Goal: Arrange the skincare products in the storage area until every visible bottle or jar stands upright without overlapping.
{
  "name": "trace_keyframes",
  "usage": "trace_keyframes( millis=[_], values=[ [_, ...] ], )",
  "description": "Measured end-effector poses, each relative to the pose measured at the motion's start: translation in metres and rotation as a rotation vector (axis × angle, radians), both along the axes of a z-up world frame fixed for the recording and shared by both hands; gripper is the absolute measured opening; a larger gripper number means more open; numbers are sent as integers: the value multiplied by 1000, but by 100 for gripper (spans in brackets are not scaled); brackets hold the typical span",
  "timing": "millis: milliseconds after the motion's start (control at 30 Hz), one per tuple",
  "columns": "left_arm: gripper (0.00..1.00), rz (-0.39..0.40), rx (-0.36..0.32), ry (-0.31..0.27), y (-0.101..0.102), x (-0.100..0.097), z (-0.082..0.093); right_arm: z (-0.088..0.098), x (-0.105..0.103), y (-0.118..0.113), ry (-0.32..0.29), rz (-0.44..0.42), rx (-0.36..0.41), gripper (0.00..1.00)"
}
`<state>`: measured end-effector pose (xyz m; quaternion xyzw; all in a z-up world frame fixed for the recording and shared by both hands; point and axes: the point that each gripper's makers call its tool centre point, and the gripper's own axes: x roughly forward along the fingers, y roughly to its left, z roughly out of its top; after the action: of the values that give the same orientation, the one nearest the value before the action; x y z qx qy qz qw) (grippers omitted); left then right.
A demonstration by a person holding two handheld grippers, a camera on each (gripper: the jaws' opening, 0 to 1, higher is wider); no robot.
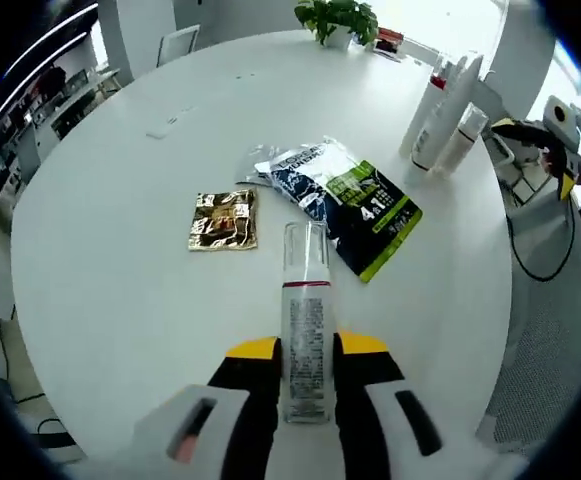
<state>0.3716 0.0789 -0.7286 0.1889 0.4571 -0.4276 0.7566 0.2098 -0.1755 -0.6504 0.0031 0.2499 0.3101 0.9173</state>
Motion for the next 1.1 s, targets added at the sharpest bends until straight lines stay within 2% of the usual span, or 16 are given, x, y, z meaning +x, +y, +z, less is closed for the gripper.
trace_keyframes(
  millis=[233,300,433,633,700,733,833,1033,1100],
  values=[
    [25,-6,20,-18,5,-17,12,4,-4,4,-14,18,8,89],
    [25,1,13,-20,5,-12,15,4,-4,4,-17,22,9,88],
    [25,16,-8,-31,6,-25,27,10,-6,9,-29,42,13,88],
    [25,24,-37,-49,3,-32,32,13,-6,13,-38,70,20,88],
    [25,31,-78,-50,-3,-40,42,17,-6,16,-47,82,25,87],
    [25,22,-136,-49,-14,-48,49,19,-5,17,-52,87,26,86],
    [25,44,-228,-42,-27,-58,62,23,-4,21,-66,98,38,85],
    [25,33,-245,-58,-32,-69,66,28,-5,30,-78,129,62,85],
    [25,30,-267,-63,-37,-76,72,29,-5,33,-78,141,70,85]
  ],
)
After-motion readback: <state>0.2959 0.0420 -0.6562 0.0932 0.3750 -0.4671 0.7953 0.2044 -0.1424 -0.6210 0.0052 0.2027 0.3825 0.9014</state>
